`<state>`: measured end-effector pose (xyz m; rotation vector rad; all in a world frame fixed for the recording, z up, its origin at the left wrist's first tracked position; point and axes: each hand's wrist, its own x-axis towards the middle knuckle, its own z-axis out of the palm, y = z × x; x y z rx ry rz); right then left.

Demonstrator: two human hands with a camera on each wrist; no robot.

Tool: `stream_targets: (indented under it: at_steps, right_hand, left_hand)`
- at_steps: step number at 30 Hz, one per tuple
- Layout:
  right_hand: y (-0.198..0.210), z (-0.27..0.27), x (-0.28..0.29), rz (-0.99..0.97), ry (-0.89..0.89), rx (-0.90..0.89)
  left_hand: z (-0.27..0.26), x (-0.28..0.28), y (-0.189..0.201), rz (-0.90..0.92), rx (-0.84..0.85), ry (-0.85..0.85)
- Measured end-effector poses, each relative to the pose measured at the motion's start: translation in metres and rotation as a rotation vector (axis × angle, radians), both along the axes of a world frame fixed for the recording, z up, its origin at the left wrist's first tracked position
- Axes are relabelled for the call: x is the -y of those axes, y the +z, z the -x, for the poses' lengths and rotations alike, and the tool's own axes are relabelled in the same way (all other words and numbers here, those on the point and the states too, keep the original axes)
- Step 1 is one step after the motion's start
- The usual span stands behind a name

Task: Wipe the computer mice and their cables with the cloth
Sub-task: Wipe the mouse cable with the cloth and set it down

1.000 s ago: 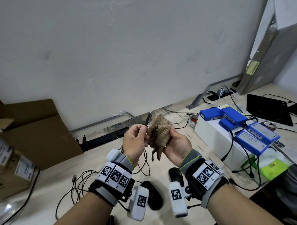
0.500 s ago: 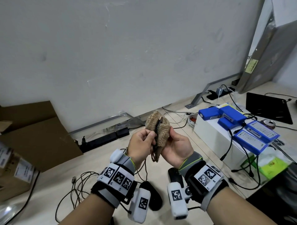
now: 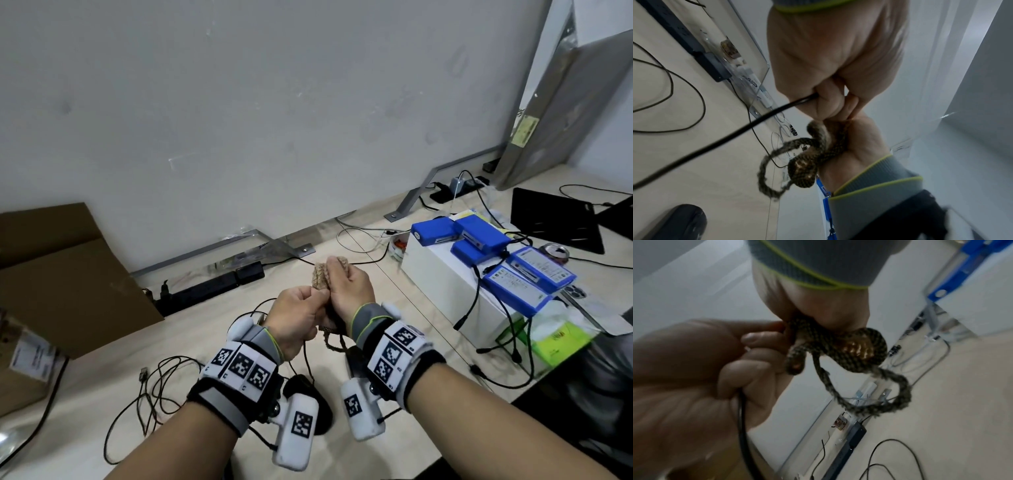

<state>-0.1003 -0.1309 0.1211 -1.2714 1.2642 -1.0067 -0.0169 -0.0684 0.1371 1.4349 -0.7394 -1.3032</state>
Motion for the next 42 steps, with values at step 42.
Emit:
stream_targets:
  at_steps: [42]
  right_hand:
    - [-0.059, 0.075, 0.012, -0.479, 0.062, 0.312]
  left_hand:
    - [0.075, 0.013, -0.048, 0.076, 1.296, -0.113]
